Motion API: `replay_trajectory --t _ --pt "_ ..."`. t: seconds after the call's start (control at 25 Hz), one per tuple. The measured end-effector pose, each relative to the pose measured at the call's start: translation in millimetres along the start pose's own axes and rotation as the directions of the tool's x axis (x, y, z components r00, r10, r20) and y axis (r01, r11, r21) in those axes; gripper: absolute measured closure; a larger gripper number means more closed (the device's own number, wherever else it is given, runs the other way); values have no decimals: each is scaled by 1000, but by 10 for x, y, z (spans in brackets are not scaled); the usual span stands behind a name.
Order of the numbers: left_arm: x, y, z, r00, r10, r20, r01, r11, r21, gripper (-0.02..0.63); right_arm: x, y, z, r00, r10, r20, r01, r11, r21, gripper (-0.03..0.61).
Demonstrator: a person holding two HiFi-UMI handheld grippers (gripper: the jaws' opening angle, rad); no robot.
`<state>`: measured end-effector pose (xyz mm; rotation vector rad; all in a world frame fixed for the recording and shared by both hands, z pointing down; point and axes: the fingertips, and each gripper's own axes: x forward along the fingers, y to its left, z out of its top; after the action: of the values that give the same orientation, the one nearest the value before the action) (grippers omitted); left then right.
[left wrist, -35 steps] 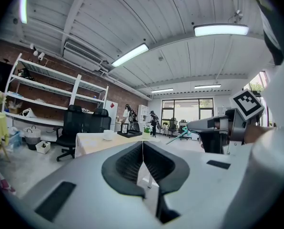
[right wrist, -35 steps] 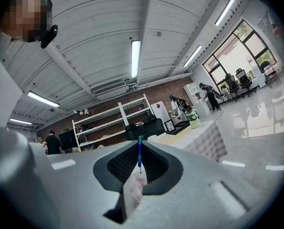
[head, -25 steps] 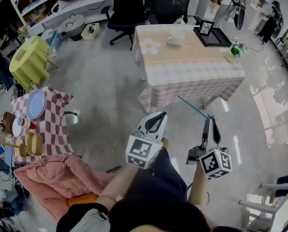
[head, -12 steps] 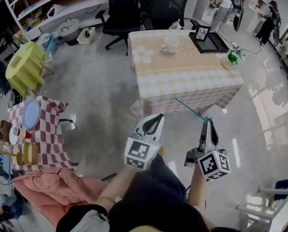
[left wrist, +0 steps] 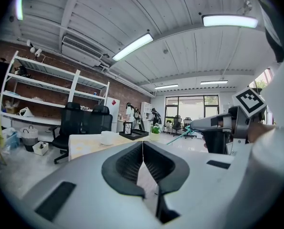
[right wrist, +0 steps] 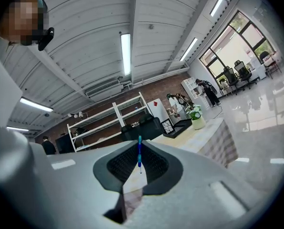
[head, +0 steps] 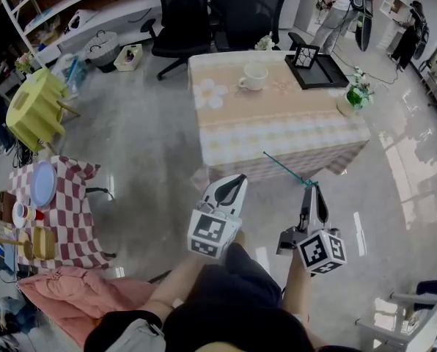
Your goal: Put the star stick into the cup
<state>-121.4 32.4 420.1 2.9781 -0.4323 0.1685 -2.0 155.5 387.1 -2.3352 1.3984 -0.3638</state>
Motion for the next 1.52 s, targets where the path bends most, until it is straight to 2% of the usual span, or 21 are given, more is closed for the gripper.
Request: replay_trajectory --t 0.6,1.0,1.28,1.52 --pt "833 166 148 1000 15 -3 -15 1000 19 600 735 -403 277 1000 29 9 -29 1000 3 561" --pt "1202 301 188 999 49 5 -49 999 9 600 1136 -589 385 998 59 4 -59 998 2 561" --pt "1351 303 196 997 71 12 -71 997 9 600 1245 -683 436 997 82 5 -82 997 4 561" --pt "1407 161 148 999 52 5 -52 999 15 601 1201 -792 461 997 77 16 -77 997 13 561"
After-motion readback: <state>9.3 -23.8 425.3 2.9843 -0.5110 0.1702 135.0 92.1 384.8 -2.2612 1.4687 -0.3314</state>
